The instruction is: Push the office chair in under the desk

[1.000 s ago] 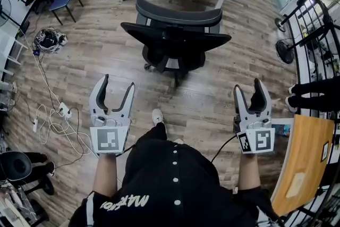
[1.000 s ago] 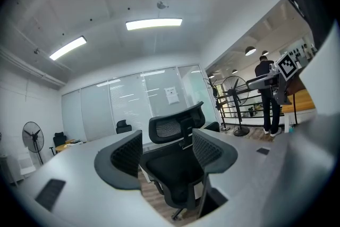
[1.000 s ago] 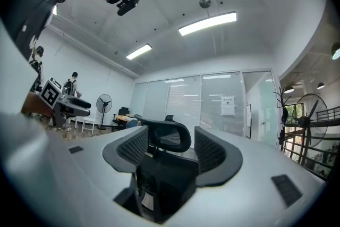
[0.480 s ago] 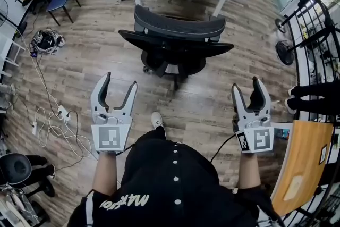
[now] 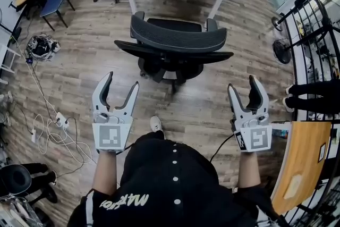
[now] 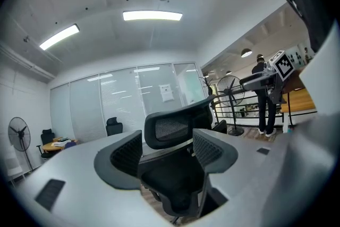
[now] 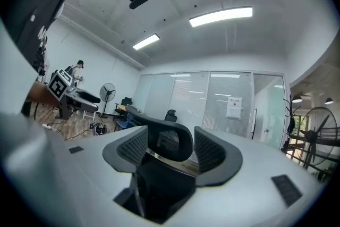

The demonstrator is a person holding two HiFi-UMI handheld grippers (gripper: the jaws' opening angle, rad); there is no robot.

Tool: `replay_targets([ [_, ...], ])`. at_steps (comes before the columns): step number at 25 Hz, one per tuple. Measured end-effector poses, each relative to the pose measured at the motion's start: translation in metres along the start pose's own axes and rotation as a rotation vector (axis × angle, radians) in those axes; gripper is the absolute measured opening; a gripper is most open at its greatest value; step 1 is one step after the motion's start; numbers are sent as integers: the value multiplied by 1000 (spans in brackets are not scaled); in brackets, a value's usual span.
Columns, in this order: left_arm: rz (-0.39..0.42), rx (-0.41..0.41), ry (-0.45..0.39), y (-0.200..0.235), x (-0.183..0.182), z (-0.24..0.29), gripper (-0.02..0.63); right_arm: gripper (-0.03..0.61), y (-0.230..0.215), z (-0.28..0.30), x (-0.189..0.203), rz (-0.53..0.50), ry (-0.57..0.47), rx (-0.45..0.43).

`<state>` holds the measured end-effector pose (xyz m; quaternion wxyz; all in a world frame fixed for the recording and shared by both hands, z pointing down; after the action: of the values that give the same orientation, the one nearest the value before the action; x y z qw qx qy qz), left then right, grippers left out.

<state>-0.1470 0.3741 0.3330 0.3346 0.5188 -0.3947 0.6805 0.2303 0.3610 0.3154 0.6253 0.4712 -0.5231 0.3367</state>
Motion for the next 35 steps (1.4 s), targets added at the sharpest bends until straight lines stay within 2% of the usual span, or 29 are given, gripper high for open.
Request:
replay_targets([
  [6,28,57,5,18,3,20,311,275,18,32,-15,-108,-30,-18],
  [13,194,138,14,32,-3,45,311,275,36,62,-21,-256,-43,-9],
  [15,242,161,9,35,-6,51,311,275,41,69,-20,-330,-26,-13],
  [18,300,207,7,38,-12,60,311,275,47,75,-15,-498,68,-34],
  [21,387,233,-11,39,-20,69,311,275,53,84,-14,-599,79,-37],
  [27,555,266,-19,39,-30,87,310,275,56,100,-21,-674,51,-56],
  [32,570,332,-19,34,-32,101,310,275,56,110,-14,-721,47,-94],
  [35,593,347,-31,32,-33,107,307,275,53,116,-10,-709,29,-115],
])
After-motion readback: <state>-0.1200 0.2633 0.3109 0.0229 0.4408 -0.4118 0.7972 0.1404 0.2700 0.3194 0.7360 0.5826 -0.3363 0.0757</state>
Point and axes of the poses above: the fingertips, and each gripper's own axes: z forward along the fingers, y to its left, x out of its underside, the point moved 9 cm from there along -z, backward along the fingers, and after that the axes turned 9 degrees about x, right-handed, at the moved point
